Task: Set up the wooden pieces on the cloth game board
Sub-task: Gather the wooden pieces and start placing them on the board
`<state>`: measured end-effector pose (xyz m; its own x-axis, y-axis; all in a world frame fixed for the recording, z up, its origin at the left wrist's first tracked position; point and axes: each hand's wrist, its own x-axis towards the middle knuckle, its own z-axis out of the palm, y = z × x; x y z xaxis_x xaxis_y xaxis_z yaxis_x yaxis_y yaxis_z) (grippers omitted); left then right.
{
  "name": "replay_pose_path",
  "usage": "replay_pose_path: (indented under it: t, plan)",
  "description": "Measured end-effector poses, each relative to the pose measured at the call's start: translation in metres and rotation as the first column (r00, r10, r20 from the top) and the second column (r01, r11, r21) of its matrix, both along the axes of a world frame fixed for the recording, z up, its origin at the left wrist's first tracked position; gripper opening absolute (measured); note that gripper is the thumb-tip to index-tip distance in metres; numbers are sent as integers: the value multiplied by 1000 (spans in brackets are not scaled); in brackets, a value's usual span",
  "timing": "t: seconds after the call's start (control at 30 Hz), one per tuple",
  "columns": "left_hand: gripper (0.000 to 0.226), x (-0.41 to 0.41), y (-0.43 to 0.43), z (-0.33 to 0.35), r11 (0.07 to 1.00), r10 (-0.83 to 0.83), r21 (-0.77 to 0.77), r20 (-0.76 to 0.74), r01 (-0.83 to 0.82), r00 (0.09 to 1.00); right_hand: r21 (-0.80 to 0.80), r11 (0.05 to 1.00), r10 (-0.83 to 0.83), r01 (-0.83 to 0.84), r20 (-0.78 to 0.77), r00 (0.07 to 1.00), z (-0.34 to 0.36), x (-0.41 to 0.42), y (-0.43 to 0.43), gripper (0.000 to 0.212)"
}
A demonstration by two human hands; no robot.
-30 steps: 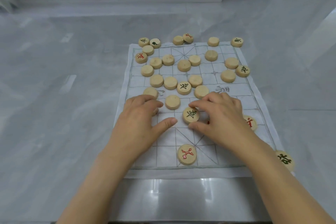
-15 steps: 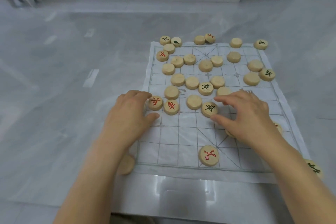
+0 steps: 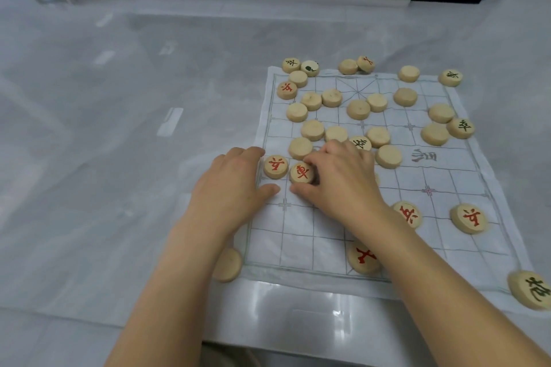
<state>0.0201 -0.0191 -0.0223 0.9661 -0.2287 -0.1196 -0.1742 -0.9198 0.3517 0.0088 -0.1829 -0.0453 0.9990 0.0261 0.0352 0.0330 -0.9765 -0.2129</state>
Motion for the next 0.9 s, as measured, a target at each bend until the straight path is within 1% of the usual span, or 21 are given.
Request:
replay_pose_path:
  t: [0.17, 0.27, 0.37, 0.47, 0.57, 0.63, 0.73, 0.9]
  plan:
    - [65, 1, 4, 1, 1000, -1, 9, -28, 1, 1000, 4, 1000, -1, 1, -43, 999, 1, -6, -6, 55]
    - [66, 3, 9, 2, 1000, 7, -5, -36, -7, 999, 6, 1000, 10, -10, -34, 999, 4, -8, -6, 46]
    - [70, 4, 18, 2, 1000, -5, -3, -86, 4, 996, 26, 999, 31, -31, -18, 999, 11, -16, 1, 40]
    - [83, 5, 28, 1, 999, -1, 37, -162, 7, 987, 121, 988, 95, -90, -30, 995, 18, -38, 19, 40]
    - [92, 1, 36, -2, 993, -9, 116, -175, 29, 984, 162, 970, 191, -181, -47, 980, 17, -62, 40, 40]
    - [98, -2, 41, -5, 989, -10, 144, -191, 38, 981, 134, 971, 208, -200, -48, 977, 12, -72, 50, 40]
    - [100, -3, 47, -6, 990, 1, 136, -202, 27, 979, 48, 984, 174, -172, -60, 983, 4, -77, 57, 40]
    - [94, -2, 54, -5, 995, 16, 101, -211, 5, 977, 80, 985, 153, -150, -32, 988, -4, -82, 65, 42]
